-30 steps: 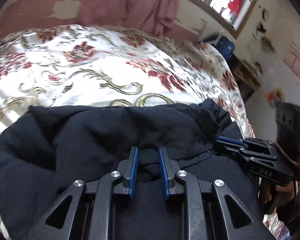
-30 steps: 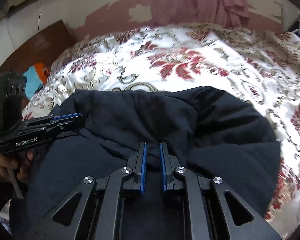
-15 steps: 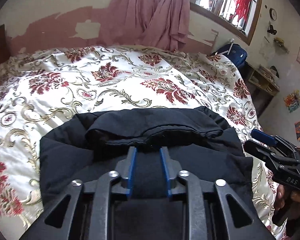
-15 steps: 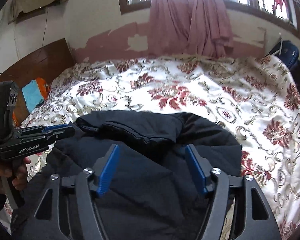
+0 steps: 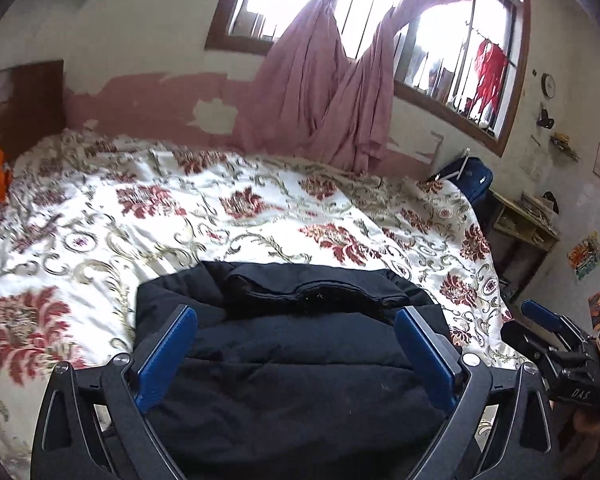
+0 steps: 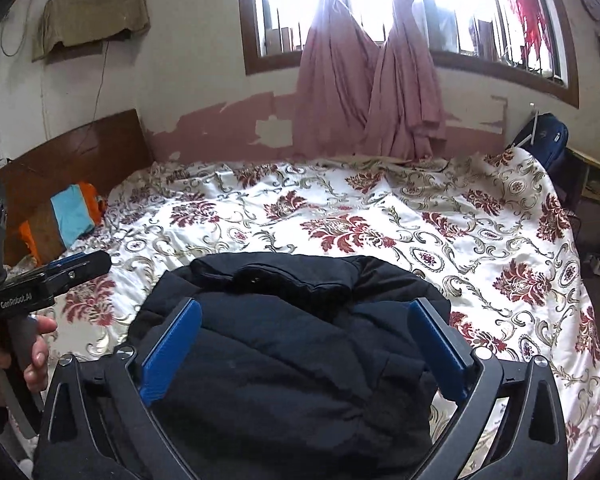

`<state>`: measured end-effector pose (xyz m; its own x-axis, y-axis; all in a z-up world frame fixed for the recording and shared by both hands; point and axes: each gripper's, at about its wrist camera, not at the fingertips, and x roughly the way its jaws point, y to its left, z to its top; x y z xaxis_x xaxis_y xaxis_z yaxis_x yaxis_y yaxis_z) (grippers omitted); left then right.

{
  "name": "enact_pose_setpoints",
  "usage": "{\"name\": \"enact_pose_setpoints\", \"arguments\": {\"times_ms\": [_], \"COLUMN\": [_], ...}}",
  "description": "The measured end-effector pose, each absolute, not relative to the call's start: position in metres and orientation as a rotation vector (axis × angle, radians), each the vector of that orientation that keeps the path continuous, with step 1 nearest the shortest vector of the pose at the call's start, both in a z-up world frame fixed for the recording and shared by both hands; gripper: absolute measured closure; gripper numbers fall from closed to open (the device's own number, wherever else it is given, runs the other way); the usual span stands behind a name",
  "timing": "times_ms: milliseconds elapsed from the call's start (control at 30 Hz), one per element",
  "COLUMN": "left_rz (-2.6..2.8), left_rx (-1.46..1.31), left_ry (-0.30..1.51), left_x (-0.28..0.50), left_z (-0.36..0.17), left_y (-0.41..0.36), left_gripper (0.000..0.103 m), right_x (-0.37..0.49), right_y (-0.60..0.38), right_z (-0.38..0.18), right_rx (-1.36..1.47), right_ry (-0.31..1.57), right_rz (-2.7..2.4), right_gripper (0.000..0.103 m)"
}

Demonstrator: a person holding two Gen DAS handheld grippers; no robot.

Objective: Fold large clothes
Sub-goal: 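Move both open tools to the folded edge of the jacket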

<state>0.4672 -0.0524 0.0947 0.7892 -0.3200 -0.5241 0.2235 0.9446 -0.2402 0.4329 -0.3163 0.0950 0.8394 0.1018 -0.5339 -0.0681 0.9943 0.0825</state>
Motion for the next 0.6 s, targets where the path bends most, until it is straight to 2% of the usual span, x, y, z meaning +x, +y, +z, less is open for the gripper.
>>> {"name": "enact_pose_setpoints", "arguments": {"times_ms": [600], "left_rz": [-0.276], "left_rx": [-0.062], "left_ry": [0.424], "left_x": [0.324], "left_z": [0.123], "left_y": [-0.036], "left_gripper": [0.000], "right_x": [0.308], "right_y": [-0.281], "right_z": [0.120], "right_rx": [0.026], "right_ry": [0.438], "right_rz": [0.103], "right_gripper": [0.002]}}
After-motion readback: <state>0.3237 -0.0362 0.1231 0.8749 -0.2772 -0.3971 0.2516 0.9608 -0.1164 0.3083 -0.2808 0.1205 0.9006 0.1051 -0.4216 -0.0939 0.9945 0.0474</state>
